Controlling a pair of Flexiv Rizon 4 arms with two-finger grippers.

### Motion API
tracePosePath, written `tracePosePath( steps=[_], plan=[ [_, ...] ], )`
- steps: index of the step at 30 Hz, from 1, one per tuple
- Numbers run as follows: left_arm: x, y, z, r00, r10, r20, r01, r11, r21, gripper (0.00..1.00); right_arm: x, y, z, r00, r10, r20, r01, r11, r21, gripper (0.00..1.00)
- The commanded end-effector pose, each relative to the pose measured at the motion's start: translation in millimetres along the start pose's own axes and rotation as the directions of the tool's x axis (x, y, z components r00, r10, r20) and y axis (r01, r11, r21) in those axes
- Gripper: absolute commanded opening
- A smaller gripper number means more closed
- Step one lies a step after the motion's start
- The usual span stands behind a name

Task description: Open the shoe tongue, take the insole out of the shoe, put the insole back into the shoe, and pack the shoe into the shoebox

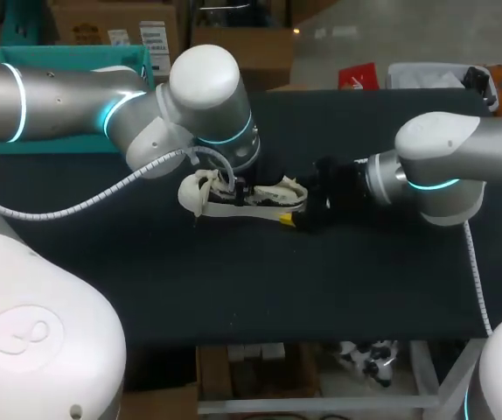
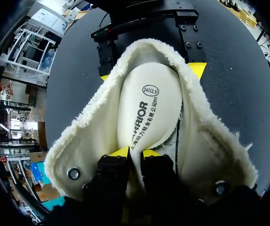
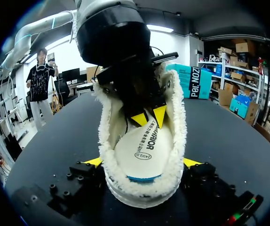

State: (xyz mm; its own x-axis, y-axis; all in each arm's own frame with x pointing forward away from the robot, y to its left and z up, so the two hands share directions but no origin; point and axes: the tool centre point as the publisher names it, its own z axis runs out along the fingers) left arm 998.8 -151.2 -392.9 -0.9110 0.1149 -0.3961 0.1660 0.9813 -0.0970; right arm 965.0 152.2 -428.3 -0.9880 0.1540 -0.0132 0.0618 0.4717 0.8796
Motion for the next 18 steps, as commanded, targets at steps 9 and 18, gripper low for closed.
tracePosePath(
  steps=[9,18],
  plan=[
    [-16.5,-10.4,1,0.995,0.021,-0.098,-0.005,0.988,0.154,0.00,6,-3,3,1.000,-0.004,-0.007,0.004,1.000,-0.003,0.00],
    [-4.6,-24.2,-62,0.988,0.048,-0.150,-0.008,0.967,0.255,0.00,6,-3,3,1.000,-0.004,-0.007,0.004,1.000,-0.003,0.00]
  ],
)
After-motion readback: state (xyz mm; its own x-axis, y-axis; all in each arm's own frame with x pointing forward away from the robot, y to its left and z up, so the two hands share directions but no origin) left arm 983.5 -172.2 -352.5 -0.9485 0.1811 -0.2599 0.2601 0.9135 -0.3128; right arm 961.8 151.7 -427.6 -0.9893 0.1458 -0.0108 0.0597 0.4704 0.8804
